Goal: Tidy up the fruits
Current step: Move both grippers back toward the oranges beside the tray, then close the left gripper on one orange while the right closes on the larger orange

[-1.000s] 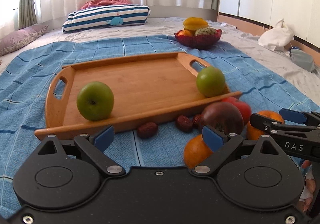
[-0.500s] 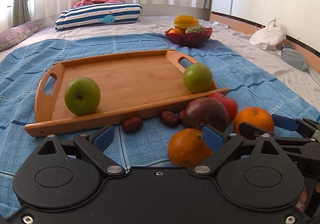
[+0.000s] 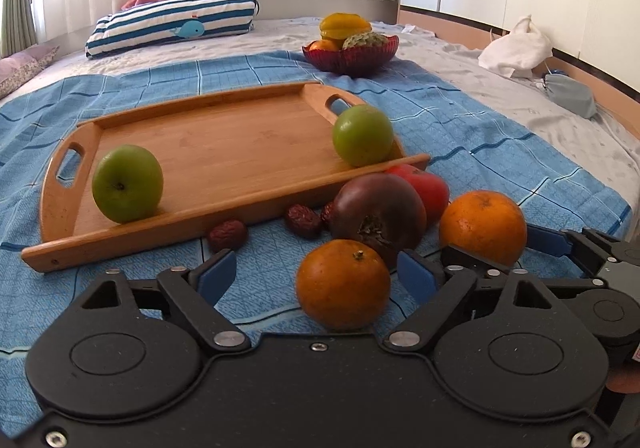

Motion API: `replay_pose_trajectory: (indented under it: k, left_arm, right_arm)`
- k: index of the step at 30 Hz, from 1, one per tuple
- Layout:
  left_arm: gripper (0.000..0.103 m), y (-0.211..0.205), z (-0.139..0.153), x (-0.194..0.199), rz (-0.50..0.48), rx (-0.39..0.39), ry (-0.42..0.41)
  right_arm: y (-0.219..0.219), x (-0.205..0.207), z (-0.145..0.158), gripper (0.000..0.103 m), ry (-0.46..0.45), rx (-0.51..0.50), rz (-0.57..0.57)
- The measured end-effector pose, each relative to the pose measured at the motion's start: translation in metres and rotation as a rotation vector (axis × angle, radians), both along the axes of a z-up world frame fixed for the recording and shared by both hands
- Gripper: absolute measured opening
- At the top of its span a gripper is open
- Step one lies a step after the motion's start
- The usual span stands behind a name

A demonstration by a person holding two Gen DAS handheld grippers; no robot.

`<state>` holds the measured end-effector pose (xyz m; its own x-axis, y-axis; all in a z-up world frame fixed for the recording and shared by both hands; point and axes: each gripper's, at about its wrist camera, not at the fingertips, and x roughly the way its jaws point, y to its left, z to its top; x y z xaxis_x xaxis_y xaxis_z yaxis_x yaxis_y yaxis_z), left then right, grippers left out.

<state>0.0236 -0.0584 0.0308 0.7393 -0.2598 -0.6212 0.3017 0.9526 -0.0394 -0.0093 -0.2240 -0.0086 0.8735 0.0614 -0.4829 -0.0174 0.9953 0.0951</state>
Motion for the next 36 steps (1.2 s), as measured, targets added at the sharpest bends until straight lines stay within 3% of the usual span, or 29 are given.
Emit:
replay_pose_trajectory:
  k: [3,6,25,36]
  left_arm:
    - [0.081,0.000,-0.002,0.001,-0.001,-0.002,0.012]
    - [0.070,0.000,-0.003,0.002,-0.017,-0.013,0.033]
    - [0.069,-0.006,-0.007,0.002,-0.015,0.008,0.024]
    - [0.069,-0.005,-0.009,0.004,-0.009,0.004,0.027]
  right_arm:
    - [0.002,0.001,-0.001,0.087,0.002,-0.010,0.004]
    - [0.004,0.001,-0.002,0.086,0.000,-0.022,0.009]
    - [0.010,0.002,-0.005,0.080,0.000,-0.061,0.004]
    - [0.011,0.007,-0.006,0.082,0.011,-0.071,0.005]
